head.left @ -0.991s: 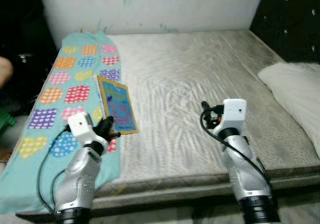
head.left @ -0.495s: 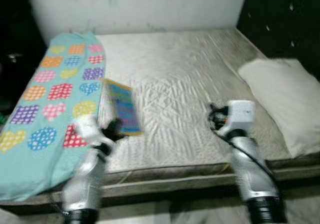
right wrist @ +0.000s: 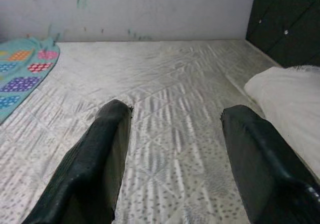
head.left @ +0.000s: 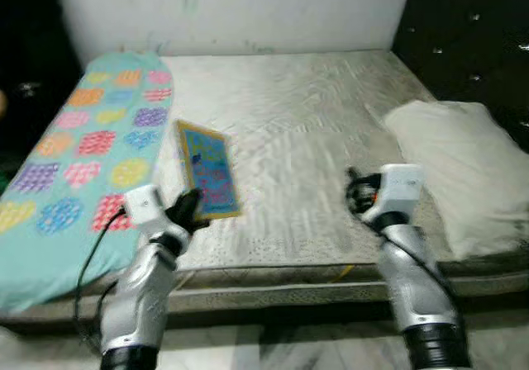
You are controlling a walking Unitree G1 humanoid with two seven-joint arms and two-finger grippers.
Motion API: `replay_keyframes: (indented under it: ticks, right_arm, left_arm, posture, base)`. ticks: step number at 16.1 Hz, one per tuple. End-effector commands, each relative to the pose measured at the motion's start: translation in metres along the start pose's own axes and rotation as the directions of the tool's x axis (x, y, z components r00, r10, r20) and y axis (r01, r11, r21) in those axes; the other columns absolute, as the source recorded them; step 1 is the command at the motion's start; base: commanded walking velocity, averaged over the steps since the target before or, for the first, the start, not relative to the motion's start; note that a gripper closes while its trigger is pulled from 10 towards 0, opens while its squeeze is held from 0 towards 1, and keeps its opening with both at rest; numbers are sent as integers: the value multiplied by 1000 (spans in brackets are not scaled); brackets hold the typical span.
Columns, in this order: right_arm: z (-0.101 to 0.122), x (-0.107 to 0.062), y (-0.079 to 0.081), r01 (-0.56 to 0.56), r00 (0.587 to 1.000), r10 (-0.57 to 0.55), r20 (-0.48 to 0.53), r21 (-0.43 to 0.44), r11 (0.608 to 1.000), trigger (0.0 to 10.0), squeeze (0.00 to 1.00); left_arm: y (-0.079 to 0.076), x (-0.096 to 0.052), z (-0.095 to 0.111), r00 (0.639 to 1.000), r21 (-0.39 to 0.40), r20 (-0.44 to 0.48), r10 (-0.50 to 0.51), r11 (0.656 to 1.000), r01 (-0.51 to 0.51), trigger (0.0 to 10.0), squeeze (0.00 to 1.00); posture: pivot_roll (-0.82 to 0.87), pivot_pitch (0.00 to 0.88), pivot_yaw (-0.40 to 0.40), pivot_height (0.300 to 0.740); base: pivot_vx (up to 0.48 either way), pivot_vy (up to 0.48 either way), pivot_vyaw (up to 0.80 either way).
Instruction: Clean up the room
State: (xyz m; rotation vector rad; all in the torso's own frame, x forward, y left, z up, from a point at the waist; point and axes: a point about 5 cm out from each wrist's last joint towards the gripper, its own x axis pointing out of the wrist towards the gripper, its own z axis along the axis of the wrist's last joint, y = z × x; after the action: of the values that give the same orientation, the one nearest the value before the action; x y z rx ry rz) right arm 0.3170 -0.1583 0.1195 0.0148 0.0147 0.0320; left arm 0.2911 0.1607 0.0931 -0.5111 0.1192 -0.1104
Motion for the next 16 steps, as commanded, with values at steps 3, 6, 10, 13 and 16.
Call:
replay_keyframes:
  ticks: [3,6,10,13,16]
  right_arm:
    - [3,1,-5,11,1000,-11,14,-7,1000,10000,0]
    - [4,-4,-12,21,1000,-20,23,-13,1000,10000,0]
    - [-1,-15,-25,34,999,-34,5,-37,999,10000,0]
    - [-2,-19,-27,29,1000,-29,3,-48,998,10000,0]
    - [2,-17,-26,12,1000,-11,15,-45,999,10000,0]
  left_arm:
    - [-10,4,12,996,5,61,-63,998,63,10000,0]
    - [-7,0,15,996,34,69,-62,998,60,10000,0]
    - [-3,-15,17,996,69,72,-50,997,45,10000,0]
    - [5,-22,18,997,93,81,11,996,-19,10000,0]
    - [14,-34,22,984,179,144,106,975,-131,10000,0]
  posture:
    - [-112,0,12,740]
    - [-109,0,13,740]
    - [-95,0,10,740]
    - [-77,0,5,740]
    - [-55,0,-13,740]
  base:
    - [329,0,-404]
    - [377,0,0]
    - [370,0,0]
    - [107,0,0]
    - [0,0,0]
